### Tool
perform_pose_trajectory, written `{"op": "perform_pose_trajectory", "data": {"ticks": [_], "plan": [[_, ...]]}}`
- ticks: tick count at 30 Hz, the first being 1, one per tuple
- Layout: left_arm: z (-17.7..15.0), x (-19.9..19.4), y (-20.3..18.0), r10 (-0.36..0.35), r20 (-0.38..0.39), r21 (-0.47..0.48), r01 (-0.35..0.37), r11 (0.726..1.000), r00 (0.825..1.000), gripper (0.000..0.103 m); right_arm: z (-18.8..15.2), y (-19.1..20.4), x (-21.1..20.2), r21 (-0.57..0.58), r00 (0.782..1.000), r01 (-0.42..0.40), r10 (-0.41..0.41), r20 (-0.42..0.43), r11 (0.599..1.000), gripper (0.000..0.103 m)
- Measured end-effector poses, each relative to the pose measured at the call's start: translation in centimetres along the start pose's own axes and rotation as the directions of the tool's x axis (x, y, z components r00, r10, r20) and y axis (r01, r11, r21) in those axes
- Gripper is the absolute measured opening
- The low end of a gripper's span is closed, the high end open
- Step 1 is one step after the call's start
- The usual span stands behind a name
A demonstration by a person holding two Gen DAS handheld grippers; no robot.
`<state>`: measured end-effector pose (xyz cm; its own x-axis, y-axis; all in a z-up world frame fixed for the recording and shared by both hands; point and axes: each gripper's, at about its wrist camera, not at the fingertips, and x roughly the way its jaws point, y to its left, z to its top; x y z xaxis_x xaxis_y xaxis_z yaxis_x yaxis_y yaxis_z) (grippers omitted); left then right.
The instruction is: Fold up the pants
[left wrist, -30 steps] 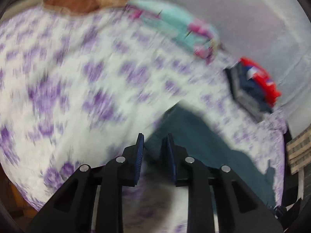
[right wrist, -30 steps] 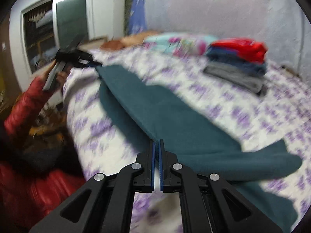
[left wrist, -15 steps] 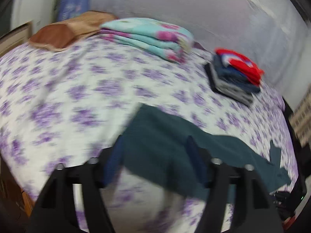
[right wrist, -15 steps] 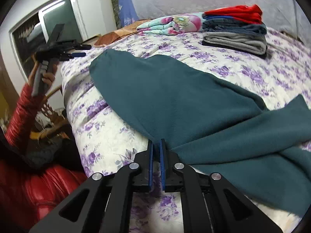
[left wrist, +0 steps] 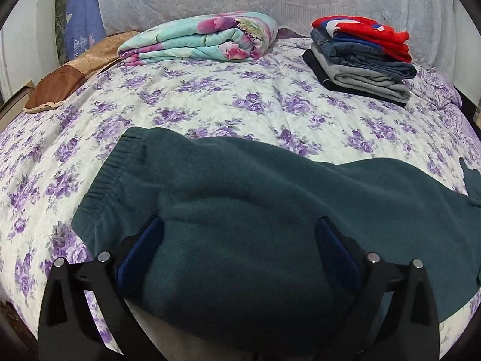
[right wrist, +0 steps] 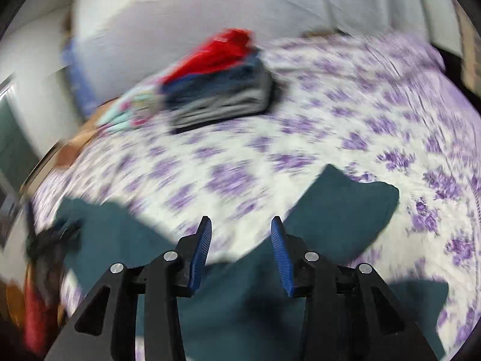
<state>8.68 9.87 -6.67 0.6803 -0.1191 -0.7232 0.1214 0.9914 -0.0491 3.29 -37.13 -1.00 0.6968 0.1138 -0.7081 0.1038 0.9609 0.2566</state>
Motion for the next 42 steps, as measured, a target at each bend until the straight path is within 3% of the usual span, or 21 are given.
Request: {"op": "perform_pose_trajectory", "data": {"ticks": [2,4,5,9,12,15,19,23,25,27,28,29,31,34,39,42], "plan": [[-0.2,-0.3,0.1,-0.010,0.011,-0.007,0.010,1.000,1.000,0.099,0.9,-1.0,3.0,0.038,0.994,0.104,-0.103,-0.032,0.994,0.060],[-0.3,-0.5,0.4,-0.028,0.018,-0.017,0.028,0.999,0.999,0.099,0.9,-1.9,5.2,0.026,0.973,0.225,-0.223,-0.056,0.974,0.060],[-0.2,-0.5,0.4,-0.035,0.020,-0.021,0.036,0.999,0.999,0.099,0.6,-2.1,5.6,0.026,0.971,0.233,-0.232,-0.056,0.972,0.060],[-0.3,-0.7,0.9,-0.074,0.035,-0.045,0.076,0.996,0.997,0.099,-0.2,-3.3,5.0,0.052,0.978,0.206,-0.205,-0.027,0.977,0.055],[-0.3,-0.8,1.2,-0.098,0.046,-0.064,0.101,0.993,0.994,0.099,-0.2,-3.5,5.1,0.031,0.976,0.218,-0.218,-0.028,0.975,0.039],[-0.4,-1.0,1.5,-0.120,0.054,-0.079,0.124,0.989,0.991,0.099,0.0,-4.1,4.5,0.065,0.988,0.152,-0.152,-0.006,0.986,0.012],[-0.4,-0.9,1.6,-0.124,0.053,-0.077,0.127,0.989,0.991,0.099,-0.4,-4.5,1.1,0.113,0.994,0.059,-0.069,0.081,0.992,0.007],[-0.4,-0.9,1.5,-0.117,0.051,-0.073,0.121,0.990,0.992,0.099,-2.3,-5.4,-4.5,0.124,0.990,0.002,-0.019,0.138,0.992,0.007],[-0.4,-0.9,1.5,-0.119,0.052,-0.074,0.123,0.990,0.991,0.099,-3.8,-6.4,-6.3,0.119,0.993,-0.068,0.056,0.099,0.991,0.011],[-0.4,-0.9,1.5,-0.121,0.054,-0.076,0.125,0.989,0.991,0.099,-5.6,-7.5,-8.0,0.129,0.995,-0.053,0.042,0.088,0.990,0.011],[-0.4,-0.9,1.6,-0.120,0.053,-0.075,0.124,0.989,0.991,0.099,-6.3,-7.9,-8.9,0.140,0.995,-0.032,0.019,0.099,0.990,0.017],[-0.4,-0.9,1.5,-0.119,0.053,-0.074,0.123,0.990,0.991,0.099,-7.3,-9.1,-10.4,0.178,0.992,-0.030,0.008,0.123,0.984,0.040],[-0.4,-0.9,1.5,-0.117,0.052,-0.073,0.120,0.990,0.992,0.099,-8.3,-10.7,-12.1,0.227,0.986,-0.008,-0.031,0.165,0.974,0.058],[-0.3,-0.8,1.5,-0.110,0.051,-0.070,0.113,0.991,0.993,0.099,-8.9,-13.9,-13.1,0.279,0.980,0.055,-0.106,0.169,0.959,0.058],[-0.3,-0.8,1.6,-0.111,0.052,-0.070,0.114,0.991,0.993,0.099,-8.6,-18.1,-9.2,0.341,0.996,0.024,-0.054,0.078,0.940,0.047],[-0.3,-0.8,1.6,-0.110,0.052,-0.069,0.113,0.991,0.993,0.099,-8.8,-17.1,-8.3,0.283,0.996,-0.004,-0.020,0.082,0.959,0.044]]}}
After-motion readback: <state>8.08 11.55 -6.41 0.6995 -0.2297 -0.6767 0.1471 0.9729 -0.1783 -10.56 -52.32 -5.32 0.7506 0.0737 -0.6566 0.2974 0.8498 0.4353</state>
